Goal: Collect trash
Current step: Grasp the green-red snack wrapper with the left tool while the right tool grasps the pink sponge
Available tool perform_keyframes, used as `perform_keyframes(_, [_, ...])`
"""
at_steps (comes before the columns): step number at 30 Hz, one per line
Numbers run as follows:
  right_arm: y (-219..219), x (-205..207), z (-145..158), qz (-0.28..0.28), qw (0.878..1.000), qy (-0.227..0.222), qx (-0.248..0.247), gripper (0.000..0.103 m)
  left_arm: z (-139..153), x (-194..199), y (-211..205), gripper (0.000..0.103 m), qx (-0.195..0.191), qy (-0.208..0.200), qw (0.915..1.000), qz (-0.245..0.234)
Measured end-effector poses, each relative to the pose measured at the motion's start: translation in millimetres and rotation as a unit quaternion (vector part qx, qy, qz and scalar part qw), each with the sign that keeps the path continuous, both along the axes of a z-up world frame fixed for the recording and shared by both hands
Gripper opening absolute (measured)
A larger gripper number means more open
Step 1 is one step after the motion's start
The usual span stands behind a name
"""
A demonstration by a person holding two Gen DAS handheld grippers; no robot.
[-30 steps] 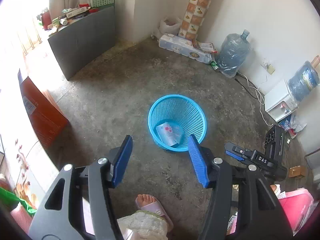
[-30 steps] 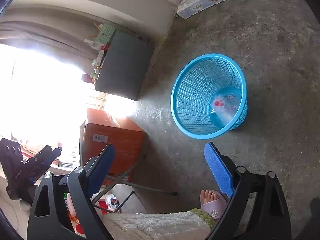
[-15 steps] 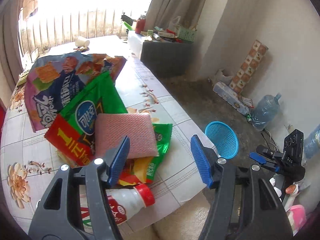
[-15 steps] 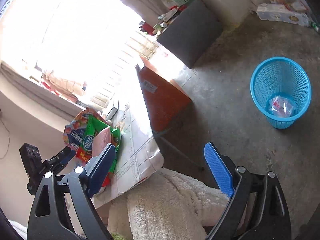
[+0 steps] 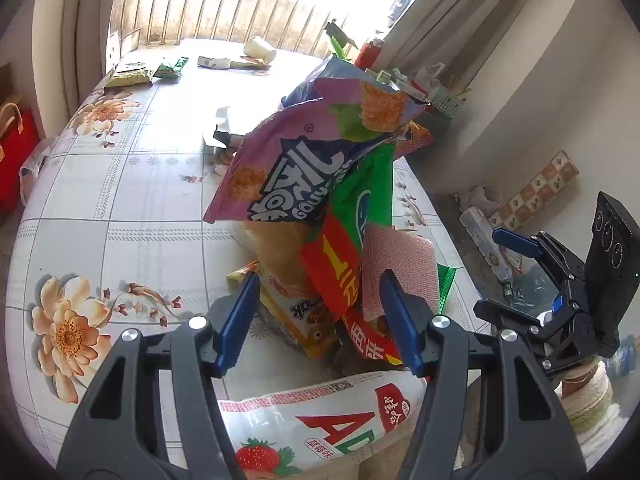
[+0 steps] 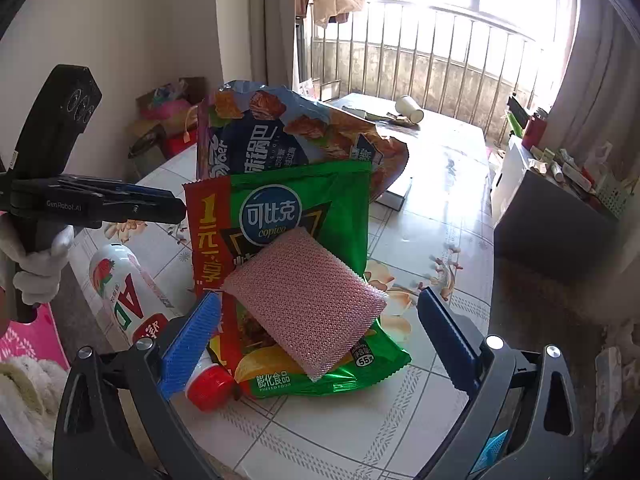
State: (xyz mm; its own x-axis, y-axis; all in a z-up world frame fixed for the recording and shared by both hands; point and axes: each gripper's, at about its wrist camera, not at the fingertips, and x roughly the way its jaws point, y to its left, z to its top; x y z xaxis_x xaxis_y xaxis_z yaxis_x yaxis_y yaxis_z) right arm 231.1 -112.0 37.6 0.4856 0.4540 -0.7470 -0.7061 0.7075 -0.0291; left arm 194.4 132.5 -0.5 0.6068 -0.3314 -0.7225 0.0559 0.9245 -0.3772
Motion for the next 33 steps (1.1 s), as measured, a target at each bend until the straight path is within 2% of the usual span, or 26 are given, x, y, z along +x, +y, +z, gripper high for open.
perform_keyframes(4, [36, 14, -14, 0.067, 0.995, 0.010, -0.069, 0.096, -5, 8, 0, 0.051, 0.001, 0.000, 1.0000, -0.005])
perform_keyframes(7, [52, 21, -23, 0.093, 0.991, 0.017, -0.096, 0.096, -8, 13, -2, 0.043, -0.002, 0.003, 0.9999, -0.014])
perform_keyframes(9, [58, 23, -29, 0.100, 0.989, 0.023, -0.109, 0.096, -10, 15, -3, 0.038, -0.006, 0.006, 0.9997, -0.021])
perform_keyframes(11, [62, 27, -34, 0.109, 0.986, 0.032, -0.119, 0.096, -13, 16, -5, 0.027, -0.006, 0.009, 0.9996, -0.024])
perform_keyframes(14, [67, 25, -45, 0.114, 0.983, 0.037, -0.139, 0.096, -14, 15, -4, 0.016, -0.010, 0.007, 0.9996, -0.025])
perform_keyframes(19, [76, 22, -54, 0.101, 0.980, 0.020, -0.171, 0.096, -13, 14, -4, 0.011, -0.012, -0.006, 0.9996, -0.026])
perform_keyframes(21, [75, 19, -54, 0.099, 0.981, 0.020, -0.167, 0.096, -11, 12, -6, 0.009, -0.009, -0.015, 0.9994, -0.030])
perform_keyframes(24, [71, 15, -48, 0.094, 0.983, 0.019, -0.155, 0.090, -6, 9, -10, 0.007, -0.003, -0.029, 0.9989, -0.038])
perform_keyframes(33, [41, -16, -11, 0.059, 0.993, -0.014, -0.105, 0.086, 20, -11, -25, 0.002, -0.002, -0.082, 0.9940, -0.073])
